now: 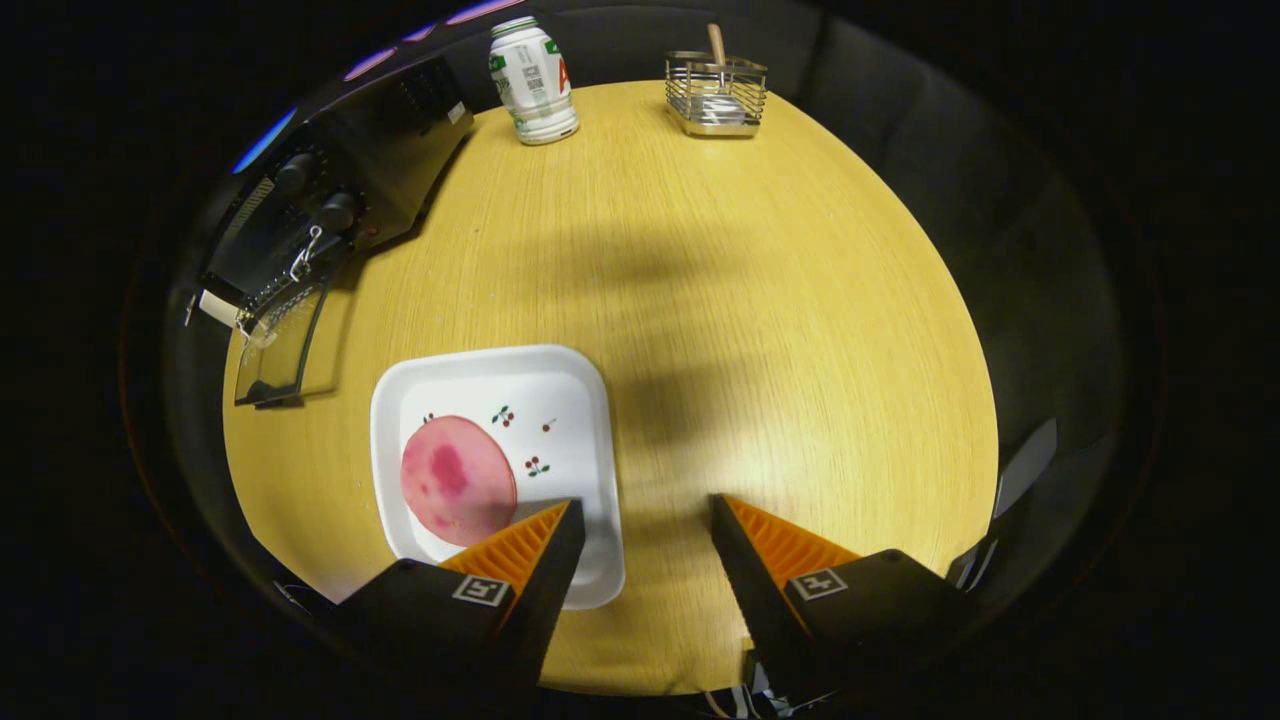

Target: Open the toaster oven, put the food inside, and close the toaster oven door.

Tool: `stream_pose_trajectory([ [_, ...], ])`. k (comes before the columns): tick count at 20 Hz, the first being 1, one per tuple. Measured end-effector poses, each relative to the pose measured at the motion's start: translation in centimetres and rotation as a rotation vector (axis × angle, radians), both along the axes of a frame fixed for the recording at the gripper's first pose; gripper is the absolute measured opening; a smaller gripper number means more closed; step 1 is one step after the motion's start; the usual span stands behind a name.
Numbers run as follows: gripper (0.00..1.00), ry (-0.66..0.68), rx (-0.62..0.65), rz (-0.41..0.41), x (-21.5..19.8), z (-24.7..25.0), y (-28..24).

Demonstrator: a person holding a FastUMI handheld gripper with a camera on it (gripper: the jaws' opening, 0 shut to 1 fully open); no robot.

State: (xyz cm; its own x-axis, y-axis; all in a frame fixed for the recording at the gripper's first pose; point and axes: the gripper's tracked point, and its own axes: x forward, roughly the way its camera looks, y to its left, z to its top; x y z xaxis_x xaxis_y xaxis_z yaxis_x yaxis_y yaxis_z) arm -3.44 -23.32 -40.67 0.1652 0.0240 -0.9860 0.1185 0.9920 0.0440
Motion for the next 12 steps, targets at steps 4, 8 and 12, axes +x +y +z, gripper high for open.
stream_pose_trajectory([
  [4, 0.43, 0.02, 0.043, 0.003, 0.4, 0.1, 1.7],
  [8, 0.13, 0.027, 0.061, -0.006, 0.0, 0.6, 1.2],
  [12, 0.06, 0.015, 0.121, -0.038, -0.4, 0.2, 1.8],
])
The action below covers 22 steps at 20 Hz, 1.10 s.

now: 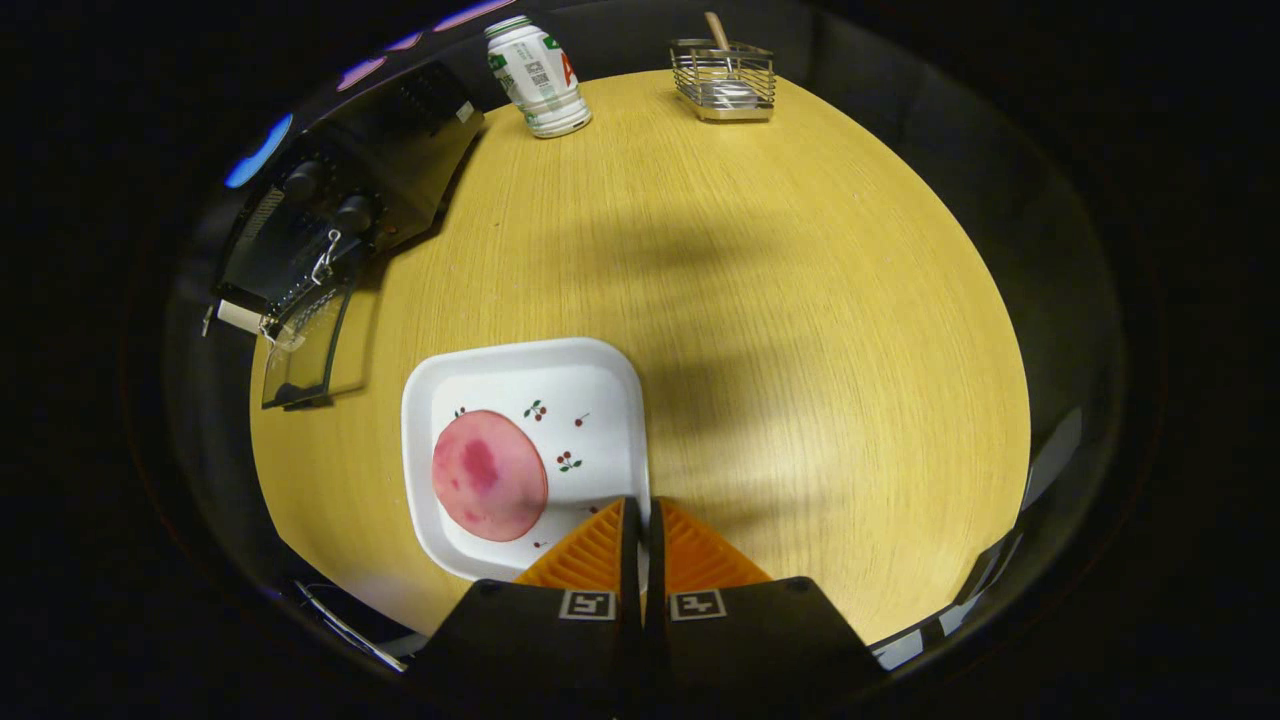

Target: Open the toaster oven, put the food inside, and close the toaster oven door.

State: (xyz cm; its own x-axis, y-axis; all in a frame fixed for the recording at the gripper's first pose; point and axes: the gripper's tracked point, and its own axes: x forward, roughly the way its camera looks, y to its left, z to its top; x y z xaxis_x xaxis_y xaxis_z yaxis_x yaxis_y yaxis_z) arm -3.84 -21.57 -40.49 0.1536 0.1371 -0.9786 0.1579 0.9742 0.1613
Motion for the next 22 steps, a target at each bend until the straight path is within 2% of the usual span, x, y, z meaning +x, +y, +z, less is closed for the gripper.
stream_pose_trajectory([
  [5, 0.05, 0.019, 0.099, -0.178, -0.8, -0.1, 1.3],
  [9, 0.05, -0.025, 0.232, -0.348, -1.8, 0.8, 3.2],
  [17, 0.05, -0.125, 0.407, -0.699, -4.6, 4.6, 5.1],
  [19, 0.05, -0.153, 0.453, -0.754, -5.6, 6.4, 6.0],
  [22, 0.05, -0.2, 0.504, -0.774, -6.6, 8.9, 8.3],
])
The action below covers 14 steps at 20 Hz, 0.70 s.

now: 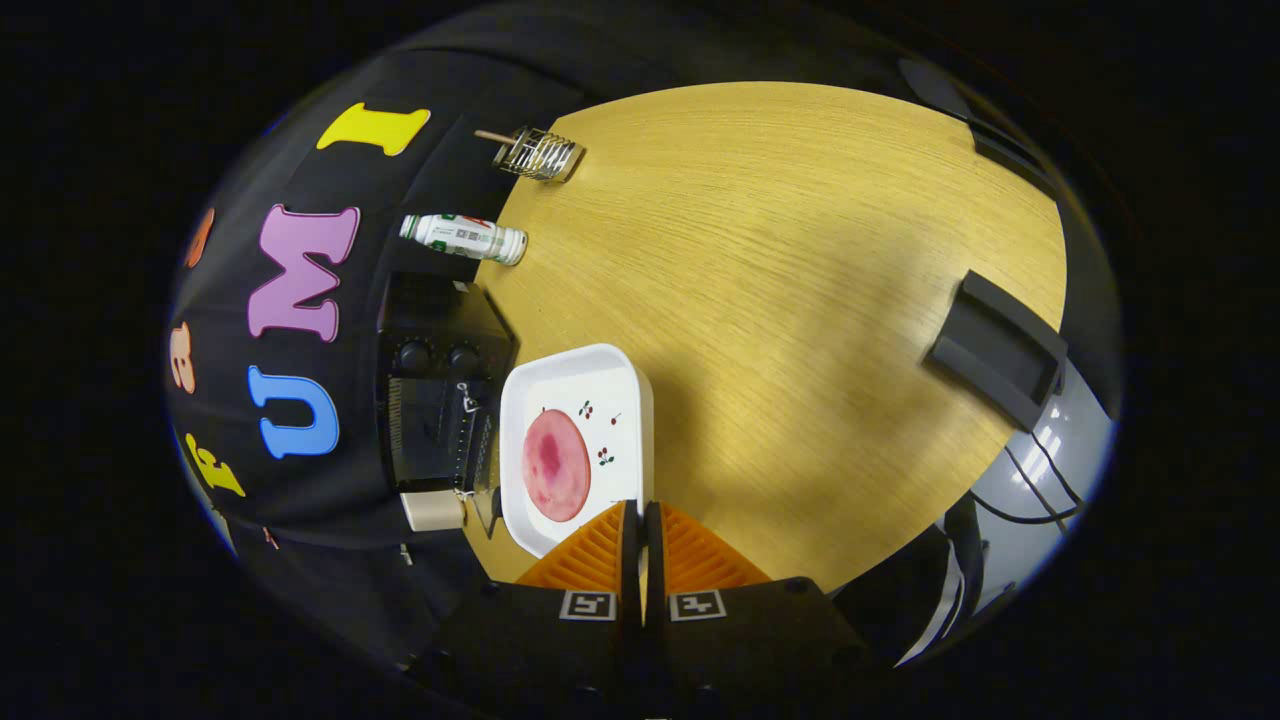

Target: Open the toaster oven, put the food inside, and close the toaster oven door.

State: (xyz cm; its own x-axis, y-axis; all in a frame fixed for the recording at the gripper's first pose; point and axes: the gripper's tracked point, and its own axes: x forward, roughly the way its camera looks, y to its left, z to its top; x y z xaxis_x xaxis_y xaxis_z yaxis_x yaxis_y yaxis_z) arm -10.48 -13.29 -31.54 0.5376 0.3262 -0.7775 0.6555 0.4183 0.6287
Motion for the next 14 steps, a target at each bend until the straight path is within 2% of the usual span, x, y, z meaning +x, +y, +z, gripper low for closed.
stream_pose_trajectory([
  [5, 0.05, -0.096, 0.038, -0.006, 2.3, 4.2, 4.7],
  [9, 0.05, -0.132, 0.023, 0.075, 5.2, 5.3, 9.4],
  [14, 0.05, -0.149, 0.048, 0.132, 9.6, 5.1, 16.1],
])
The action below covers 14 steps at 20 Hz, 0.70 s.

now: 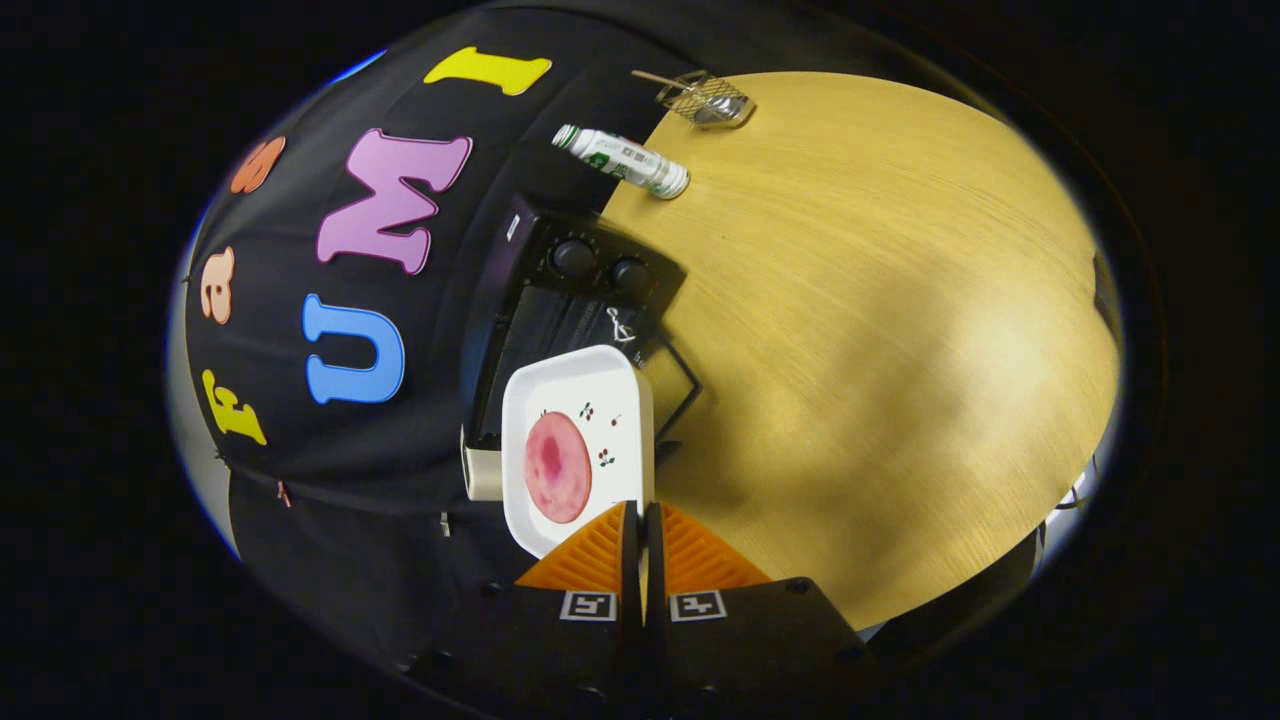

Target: Open the toaster oven, put the food inside, and close the toaster oven door.

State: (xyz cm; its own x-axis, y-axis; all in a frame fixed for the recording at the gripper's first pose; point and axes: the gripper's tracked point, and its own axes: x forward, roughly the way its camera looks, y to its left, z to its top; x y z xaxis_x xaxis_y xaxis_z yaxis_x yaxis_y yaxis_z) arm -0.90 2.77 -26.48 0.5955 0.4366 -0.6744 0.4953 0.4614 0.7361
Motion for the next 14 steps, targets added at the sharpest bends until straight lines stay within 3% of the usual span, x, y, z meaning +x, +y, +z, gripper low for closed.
stream_pose_trajectory([
  [6, 0.05, 0.029, -0.012, 0.027, 4.2, -2.6, 4.5],
  [14, 0.05, 0.071, 0.009, -0.118, 10.7, -6.2, 5.5],
])
